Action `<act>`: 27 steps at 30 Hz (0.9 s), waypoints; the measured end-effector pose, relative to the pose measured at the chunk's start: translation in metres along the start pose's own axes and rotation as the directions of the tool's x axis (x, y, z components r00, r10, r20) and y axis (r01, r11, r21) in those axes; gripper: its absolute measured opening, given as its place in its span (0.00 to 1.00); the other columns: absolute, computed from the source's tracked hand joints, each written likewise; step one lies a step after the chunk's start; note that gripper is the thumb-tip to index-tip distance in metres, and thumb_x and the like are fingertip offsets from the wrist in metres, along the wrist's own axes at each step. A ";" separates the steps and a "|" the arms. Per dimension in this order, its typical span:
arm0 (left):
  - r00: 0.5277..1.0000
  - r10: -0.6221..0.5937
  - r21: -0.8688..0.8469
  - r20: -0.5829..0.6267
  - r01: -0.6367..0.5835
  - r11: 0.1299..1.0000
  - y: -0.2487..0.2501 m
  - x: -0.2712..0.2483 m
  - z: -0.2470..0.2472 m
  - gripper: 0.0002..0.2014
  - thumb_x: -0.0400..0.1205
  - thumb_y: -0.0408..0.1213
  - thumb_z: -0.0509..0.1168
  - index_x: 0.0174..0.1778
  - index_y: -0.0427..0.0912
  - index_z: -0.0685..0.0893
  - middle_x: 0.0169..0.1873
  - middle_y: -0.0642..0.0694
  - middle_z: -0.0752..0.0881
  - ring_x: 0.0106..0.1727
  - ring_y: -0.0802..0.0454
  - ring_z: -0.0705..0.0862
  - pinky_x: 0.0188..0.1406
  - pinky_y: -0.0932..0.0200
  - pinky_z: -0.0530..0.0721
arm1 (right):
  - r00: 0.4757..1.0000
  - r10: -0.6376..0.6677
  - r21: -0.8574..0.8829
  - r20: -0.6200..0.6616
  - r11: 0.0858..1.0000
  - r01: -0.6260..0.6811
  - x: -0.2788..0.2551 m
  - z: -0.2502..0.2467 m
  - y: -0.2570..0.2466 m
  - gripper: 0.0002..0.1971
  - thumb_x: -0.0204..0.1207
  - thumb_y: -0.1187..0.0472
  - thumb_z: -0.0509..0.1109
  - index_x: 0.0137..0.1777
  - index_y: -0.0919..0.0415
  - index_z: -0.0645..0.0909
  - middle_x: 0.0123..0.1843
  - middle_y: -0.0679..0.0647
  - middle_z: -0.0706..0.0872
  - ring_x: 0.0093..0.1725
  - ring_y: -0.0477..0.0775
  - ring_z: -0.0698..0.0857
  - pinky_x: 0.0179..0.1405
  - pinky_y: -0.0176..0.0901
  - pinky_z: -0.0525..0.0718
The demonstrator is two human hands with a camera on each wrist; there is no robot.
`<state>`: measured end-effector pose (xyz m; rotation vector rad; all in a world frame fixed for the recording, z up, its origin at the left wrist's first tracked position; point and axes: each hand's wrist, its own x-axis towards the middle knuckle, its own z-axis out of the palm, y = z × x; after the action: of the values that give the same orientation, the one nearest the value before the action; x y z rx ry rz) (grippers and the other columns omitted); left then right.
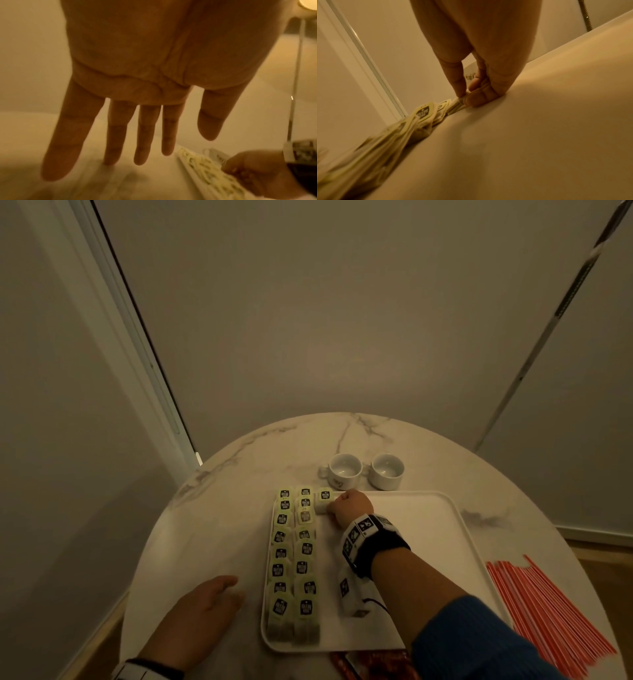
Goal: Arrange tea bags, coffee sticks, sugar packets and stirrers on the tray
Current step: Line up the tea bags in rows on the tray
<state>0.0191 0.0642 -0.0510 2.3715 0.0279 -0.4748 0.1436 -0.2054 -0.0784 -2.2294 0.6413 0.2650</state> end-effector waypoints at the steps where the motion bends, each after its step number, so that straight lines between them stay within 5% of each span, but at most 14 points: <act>1: 1.000 -0.005 0.081 0.026 0.003 0.997 -0.001 0.001 0.000 0.15 0.84 0.47 0.62 0.68 0.54 0.77 0.67 0.51 0.80 0.66 0.57 0.78 0.62 0.66 0.70 | 1.000 -0.010 -0.033 0.020 0.999 0.010 0.000 0.000 -0.001 0.10 0.78 0.57 0.68 0.39 0.61 0.77 0.51 0.59 0.85 0.55 0.59 0.84 0.51 0.44 0.81; 3: 0.999 -0.005 0.196 0.048 -0.004 0.981 0.000 0.003 0.001 0.18 0.86 0.47 0.59 0.72 0.50 0.76 0.72 0.52 0.77 0.71 0.57 0.74 0.68 0.68 0.66 | 1.000 -0.015 -0.086 0.028 0.996 0.017 0.000 0.000 -0.002 0.12 0.80 0.56 0.67 0.36 0.60 0.73 0.54 0.61 0.85 0.59 0.60 0.84 0.58 0.46 0.82; 10: 1.000 0.014 0.389 0.028 -0.023 0.921 0.003 0.009 0.010 0.17 0.87 0.48 0.52 0.65 0.50 0.81 0.66 0.53 0.81 0.65 0.55 0.78 0.63 0.65 0.73 | 1.000 0.016 -0.063 0.015 0.998 -0.015 -0.004 0.000 -0.005 0.13 0.80 0.56 0.68 0.58 0.65 0.81 0.60 0.61 0.86 0.61 0.60 0.84 0.61 0.47 0.82; 15: 0.999 0.038 0.433 -0.001 -0.034 0.901 -0.003 0.016 0.008 0.17 0.86 0.47 0.54 0.66 0.50 0.81 0.67 0.53 0.81 0.67 0.55 0.78 0.64 0.65 0.73 | 0.999 0.035 0.018 -0.004 0.999 -0.035 0.001 0.004 -0.006 0.10 0.75 0.55 0.72 0.51 0.60 0.85 0.52 0.60 0.89 0.47 0.58 0.86 0.51 0.46 0.86; 20: 0.999 0.035 0.451 -0.012 -0.026 0.892 0.005 0.017 0.010 0.20 0.86 0.49 0.53 0.73 0.51 0.75 0.69 0.52 0.79 0.69 0.54 0.77 0.66 0.64 0.71 | 0.998 0.067 0.169 -0.004 0.983 -0.066 0.011 0.012 0.003 0.10 0.67 0.53 0.76 0.41 0.53 0.76 0.47 0.58 0.90 0.48 0.62 0.89 0.52 0.56 0.88; 27: 0.982 0.035 0.504 0.185 -0.125 0.855 0.018 -0.005 0.022 0.22 0.85 0.59 0.49 0.72 0.55 0.71 0.68 0.47 0.71 0.66 0.49 0.76 0.65 0.57 0.75 | 0.998 0.067 0.275 0.016 0.959 -0.069 -0.006 0.009 0.000 0.24 0.73 0.58 0.71 0.67 0.61 0.70 0.57 0.58 0.82 0.56 0.60 0.82 0.50 0.47 0.77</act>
<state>0.0097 0.0370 -0.0524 2.8289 -0.3145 -0.7139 0.1386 -0.1962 -0.0823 -1.9415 0.7067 0.2040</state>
